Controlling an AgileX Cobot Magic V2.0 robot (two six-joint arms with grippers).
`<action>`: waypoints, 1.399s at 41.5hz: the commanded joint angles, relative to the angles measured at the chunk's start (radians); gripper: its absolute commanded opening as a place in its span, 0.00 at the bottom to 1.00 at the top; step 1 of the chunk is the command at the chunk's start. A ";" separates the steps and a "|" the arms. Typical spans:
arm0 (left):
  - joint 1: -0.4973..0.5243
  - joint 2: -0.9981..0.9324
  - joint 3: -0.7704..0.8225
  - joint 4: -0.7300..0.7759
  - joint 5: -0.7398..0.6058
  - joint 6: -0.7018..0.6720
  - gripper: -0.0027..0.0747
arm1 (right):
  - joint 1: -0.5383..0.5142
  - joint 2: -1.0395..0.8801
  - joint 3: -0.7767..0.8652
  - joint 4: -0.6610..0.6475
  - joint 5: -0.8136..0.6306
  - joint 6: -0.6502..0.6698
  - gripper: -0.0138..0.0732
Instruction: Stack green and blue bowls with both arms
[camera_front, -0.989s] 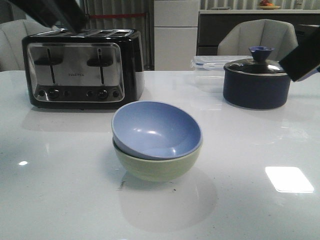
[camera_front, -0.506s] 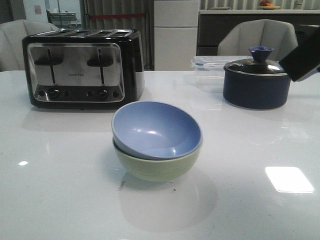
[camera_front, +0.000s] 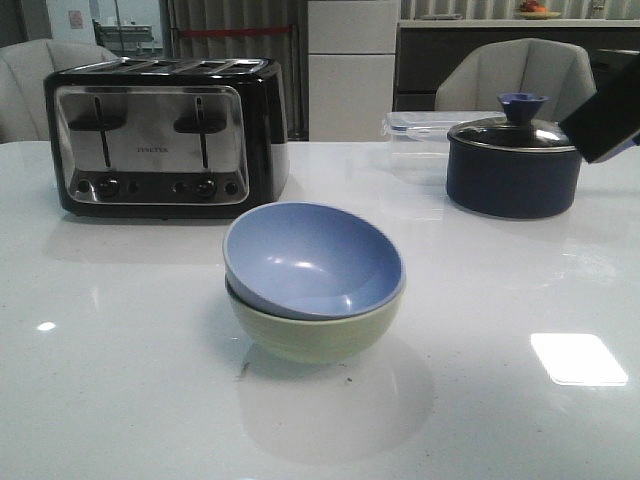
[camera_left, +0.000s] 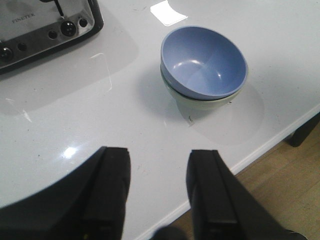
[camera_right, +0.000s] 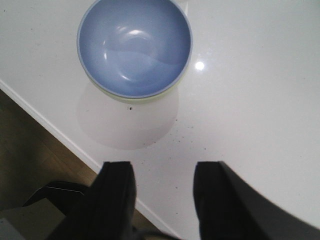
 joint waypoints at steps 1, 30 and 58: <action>-0.004 0.005 -0.029 0.005 -0.085 -0.019 0.35 | 0.002 -0.015 -0.027 0.001 -0.055 -0.012 0.50; -0.004 0.005 -0.029 0.001 -0.084 -0.017 0.15 | 0.002 -0.015 -0.027 0.001 -0.052 -0.012 0.22; 0.518 -0.618 0.540 -0.007 -0.561 -0.013 0.15 | 0.002 -0.015 -0.027 0.001 -0.051 -0.012 0.22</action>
